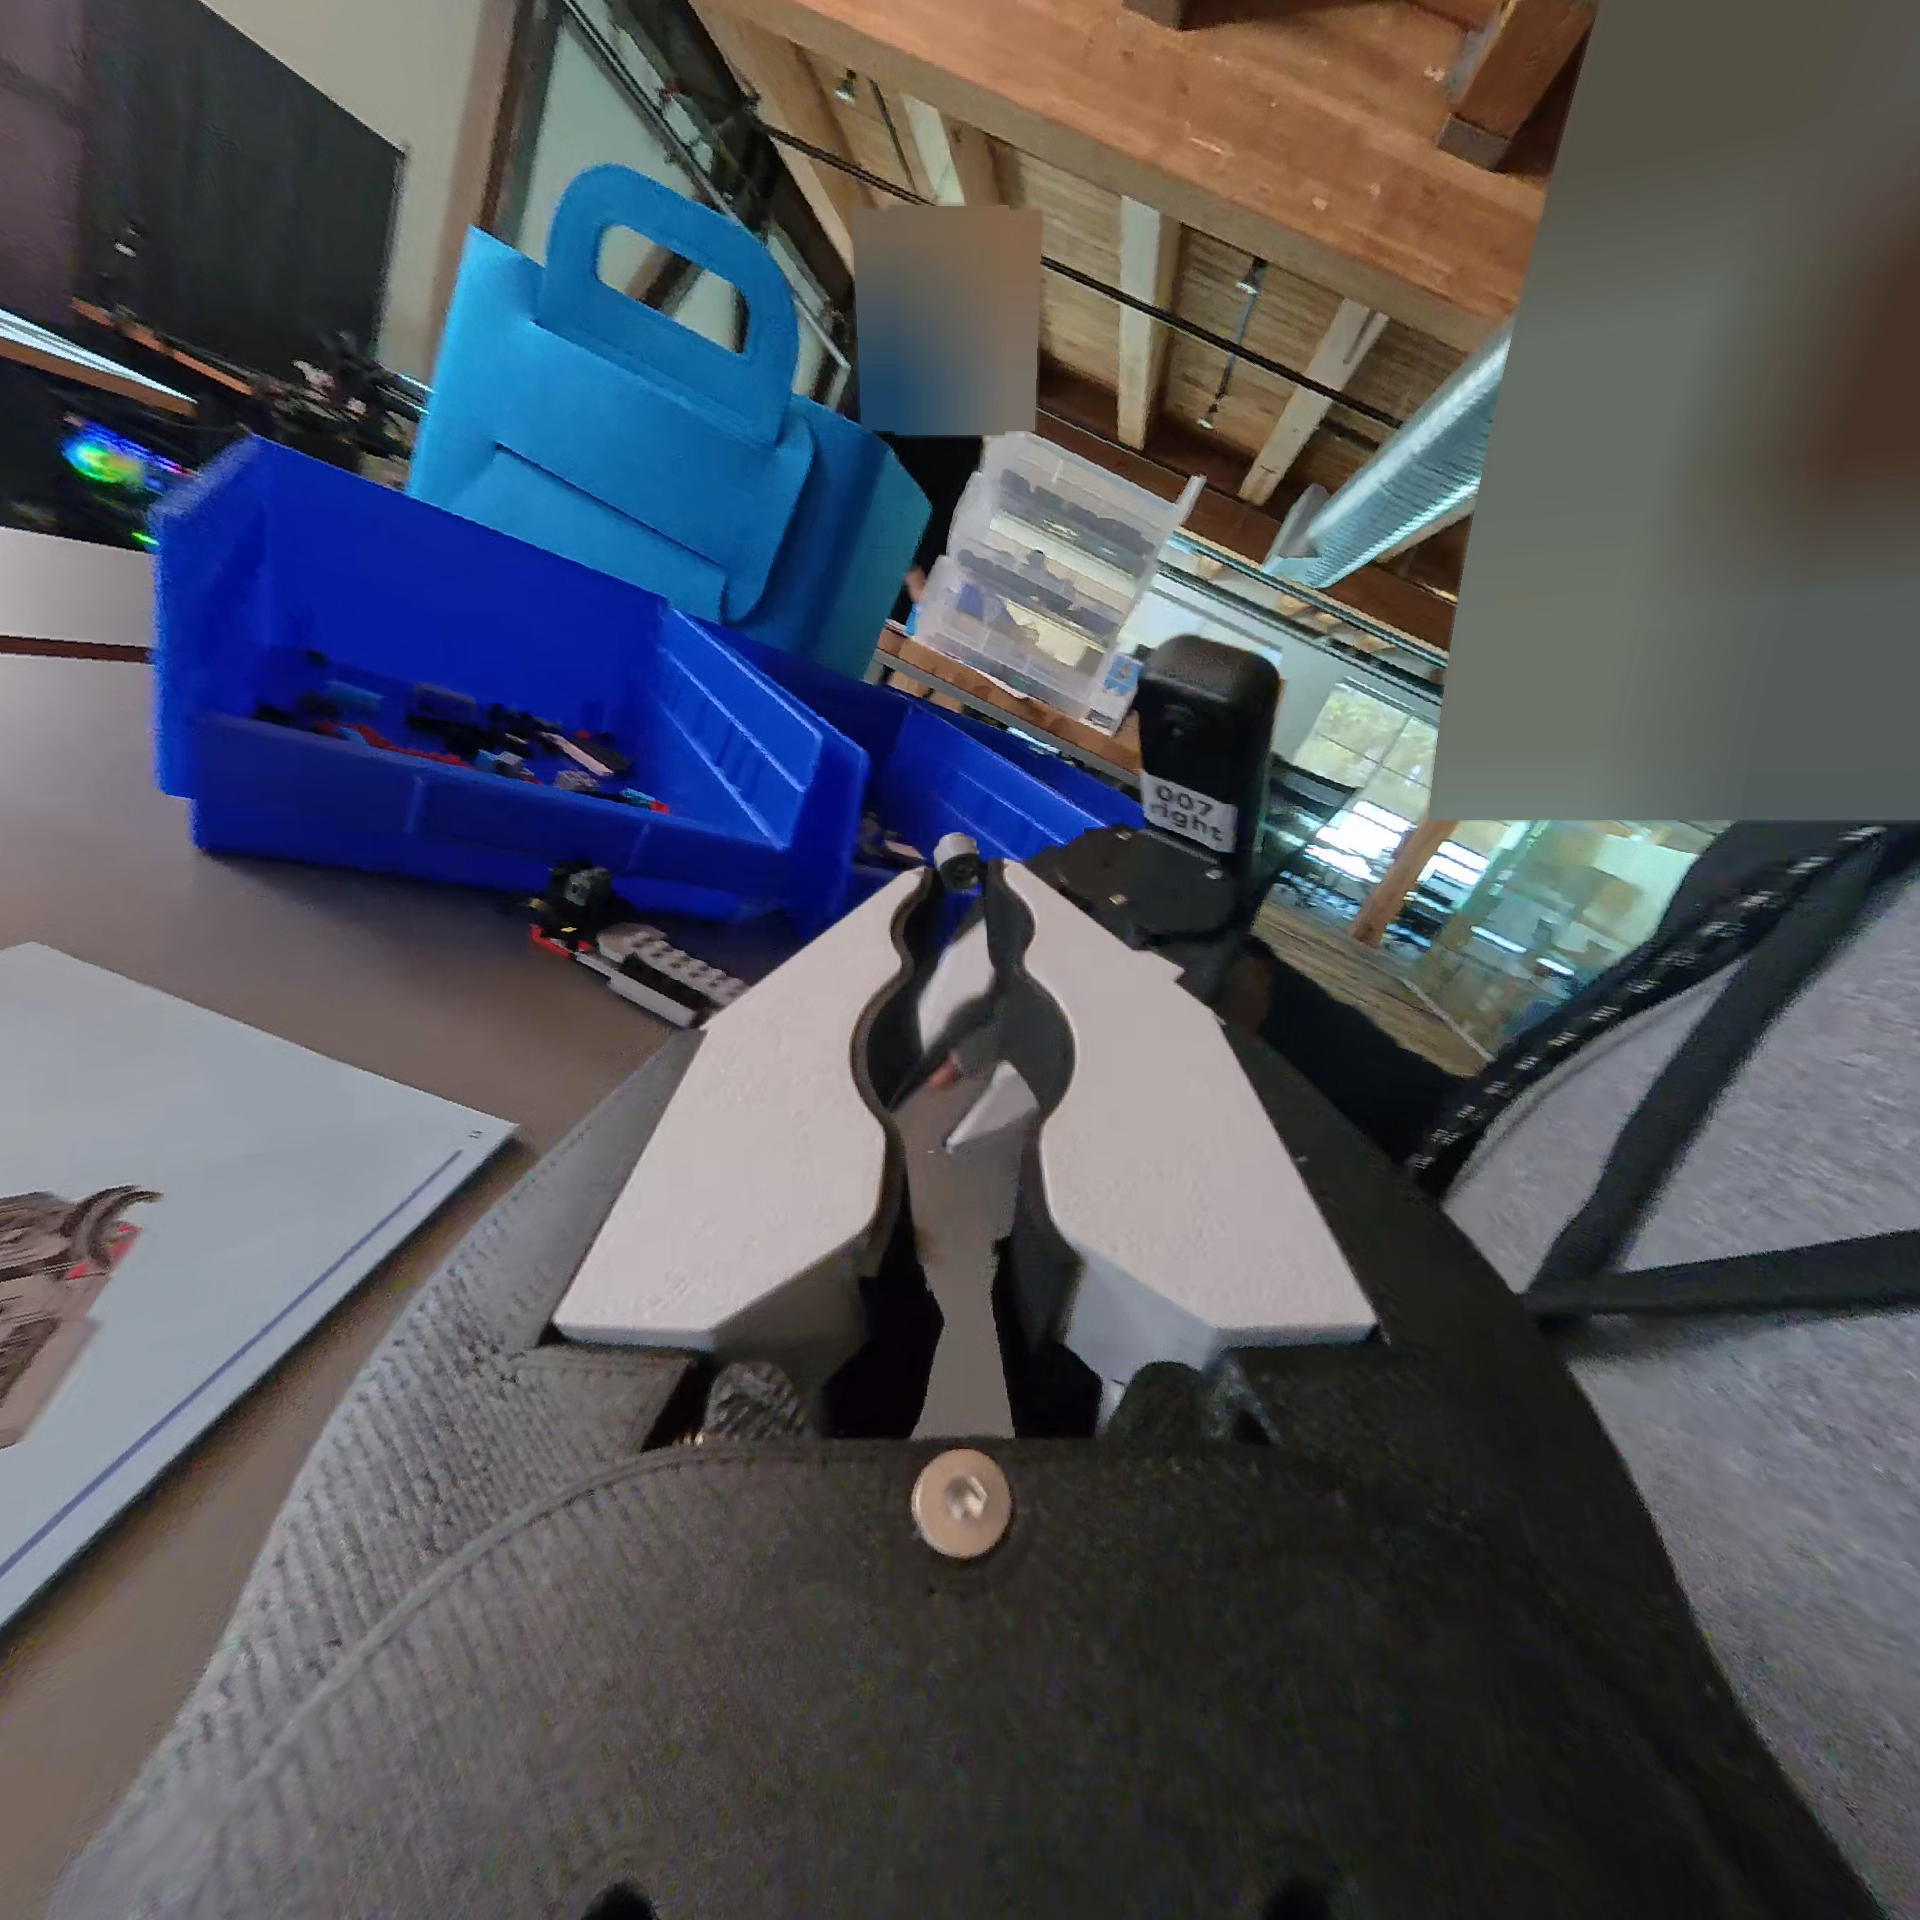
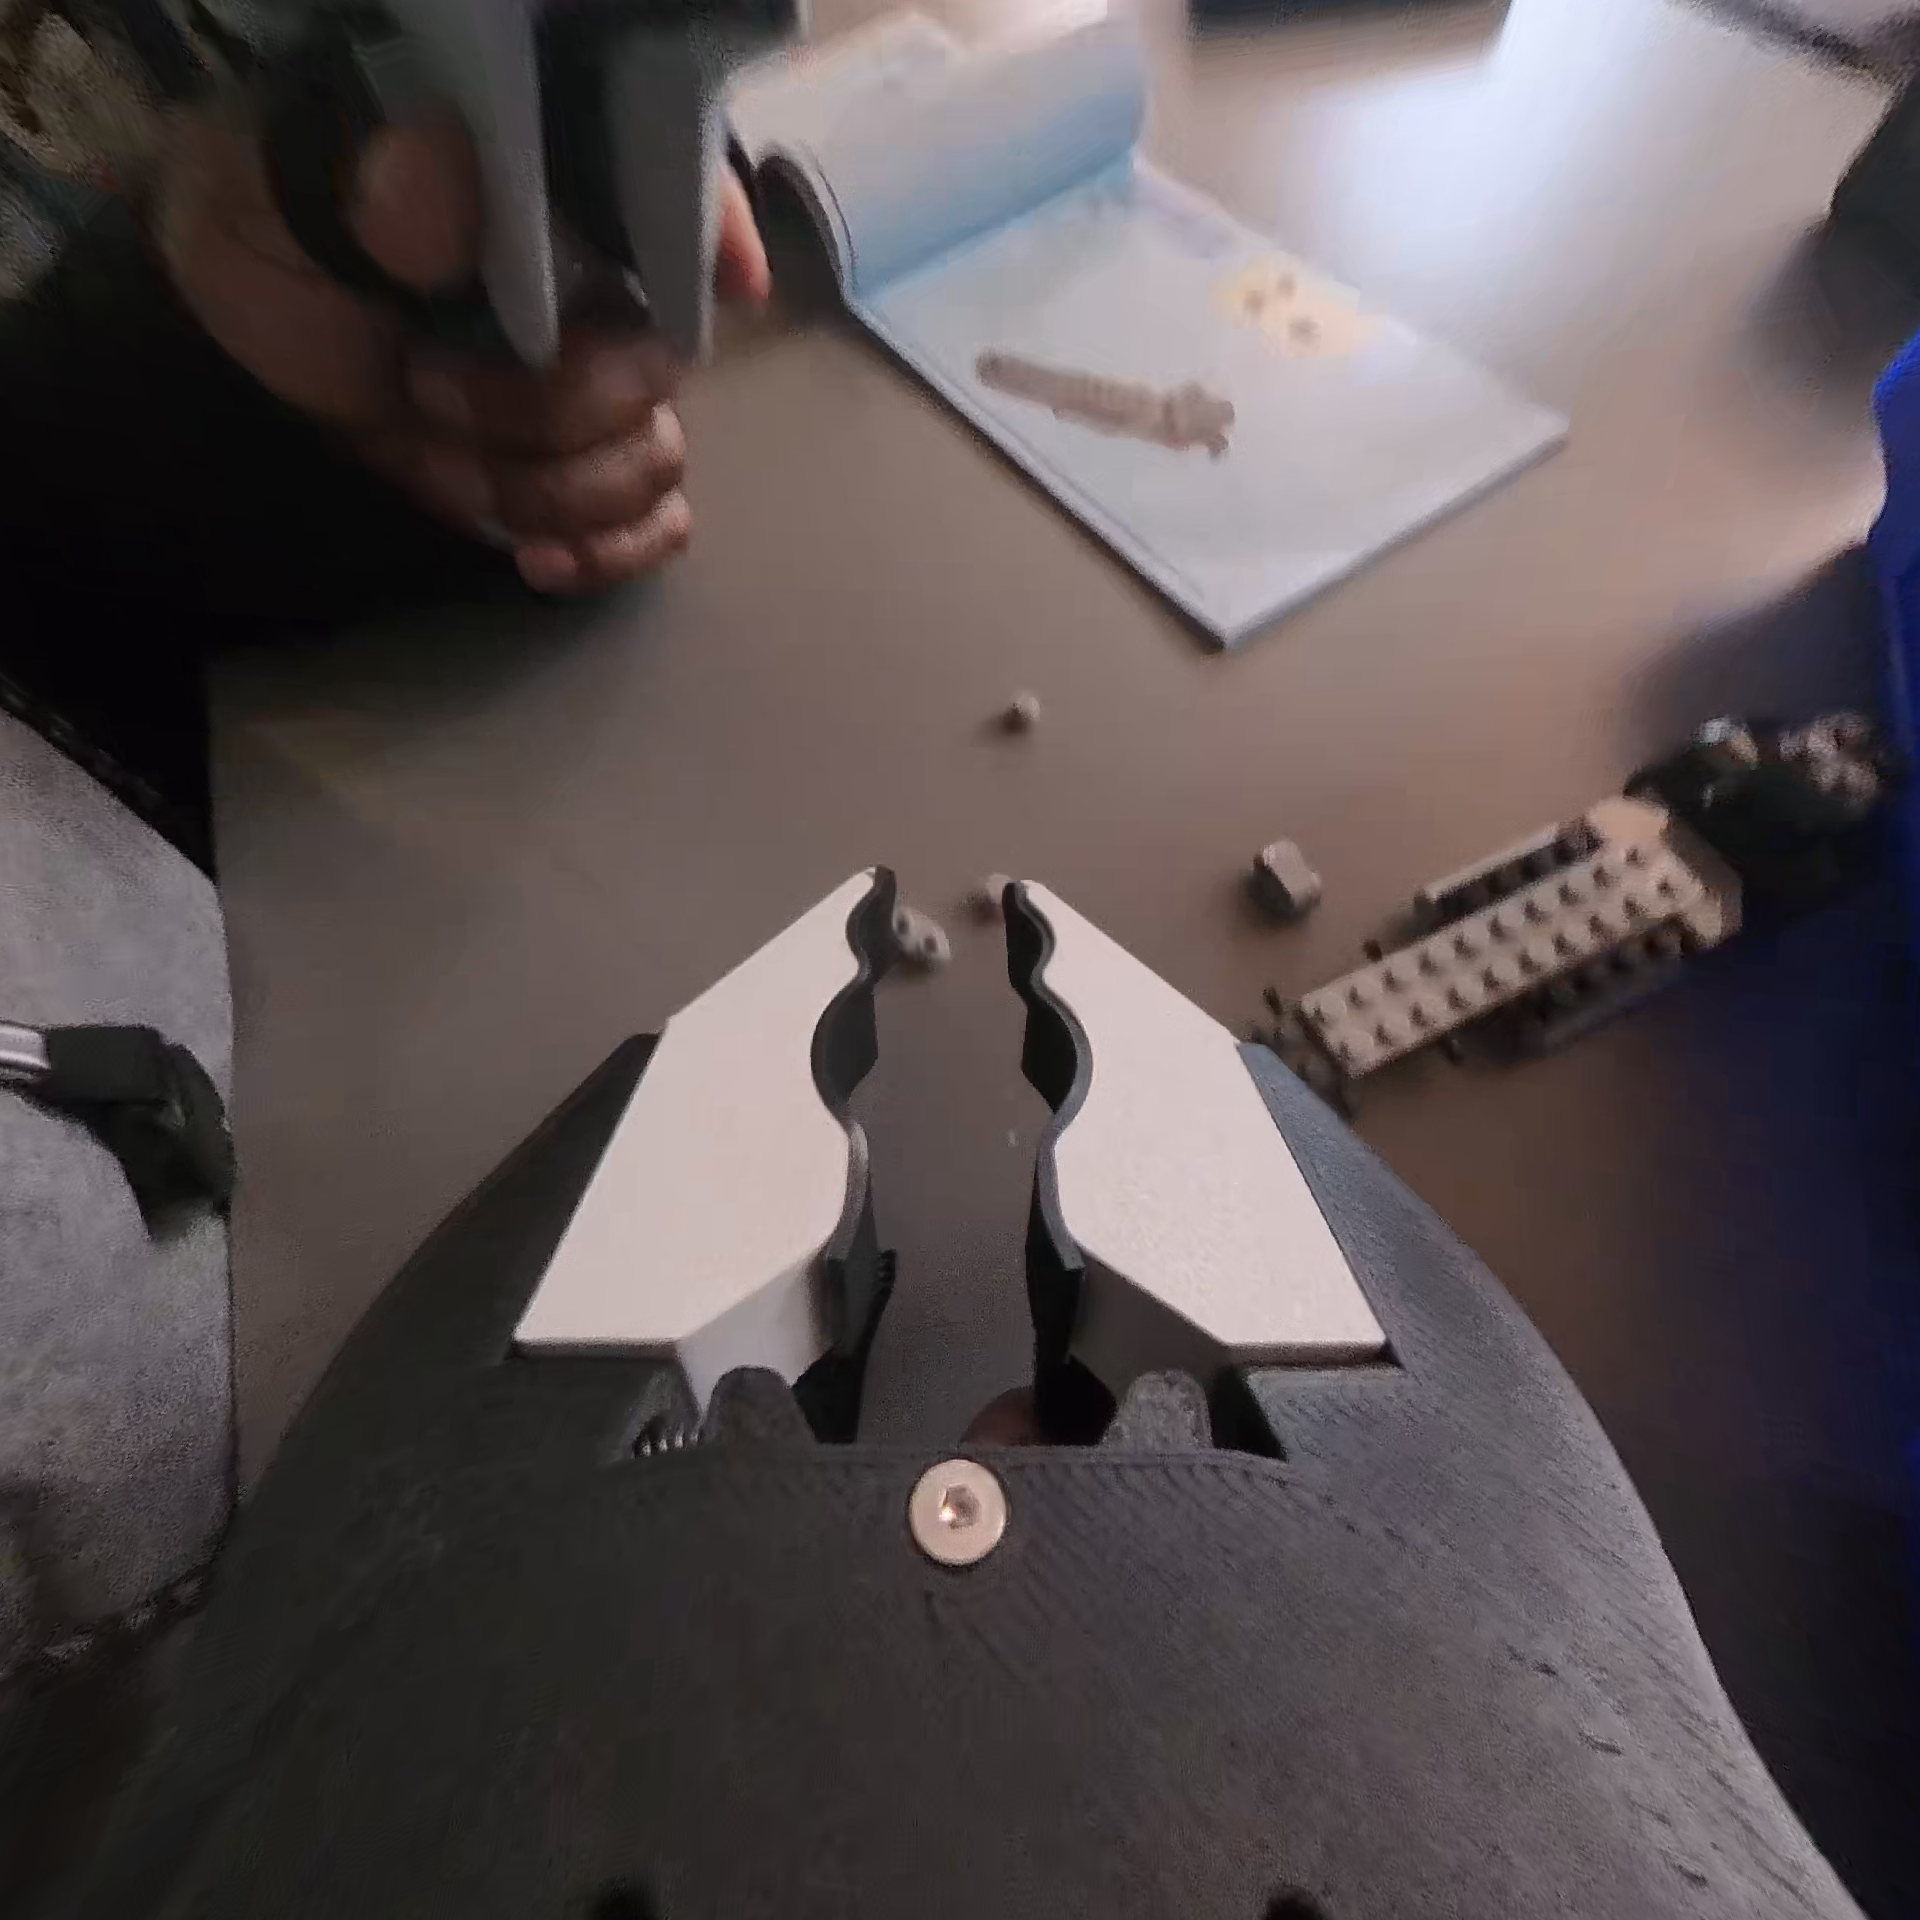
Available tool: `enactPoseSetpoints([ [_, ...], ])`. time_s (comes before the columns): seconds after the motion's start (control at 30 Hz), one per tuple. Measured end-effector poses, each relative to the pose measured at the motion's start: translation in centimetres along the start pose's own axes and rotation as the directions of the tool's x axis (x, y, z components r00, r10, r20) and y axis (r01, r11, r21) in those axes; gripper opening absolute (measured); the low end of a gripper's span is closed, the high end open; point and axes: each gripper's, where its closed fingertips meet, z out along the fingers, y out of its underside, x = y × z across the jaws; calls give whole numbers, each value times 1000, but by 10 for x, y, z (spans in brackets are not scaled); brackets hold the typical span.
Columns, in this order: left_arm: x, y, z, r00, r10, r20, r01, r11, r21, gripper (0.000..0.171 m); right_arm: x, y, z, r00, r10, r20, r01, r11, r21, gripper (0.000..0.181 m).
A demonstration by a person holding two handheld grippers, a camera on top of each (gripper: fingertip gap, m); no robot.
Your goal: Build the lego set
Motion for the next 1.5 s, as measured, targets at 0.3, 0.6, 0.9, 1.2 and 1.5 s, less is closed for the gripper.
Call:
enactPoseSetpoints([
  [0.3, 15, 2, 5, 980, -130, -150, 132, 991, 2, 8, -24, -99, -11, 969, -233, 79, 166, 857, 488, 26],
  [0.6, 21, 1, 8, 953, -207, -222, 212, 977, -1, 8, -31, -107, -14, 886, -448, -121, 441, 733, 517, 16],
  [0.9, 25, 9, 13, 944, -230, -238, 222, 973, -59, 8, -33, -103, -10, 829, -524, -195, 548, 690, 472, 11],
  [1.2, 27, 19, 13, 951, -206, -231, 178, 974, -138, 9, -36, -94, -11, 765, -609, -211, 633, 648, 423, 10],
  [1.5, 18, 27, 8, 968, -155, -197, 110, 969, -219, 15, -30, -86, -15, 723, -657, -212, 680, 625, 382, 9],
])
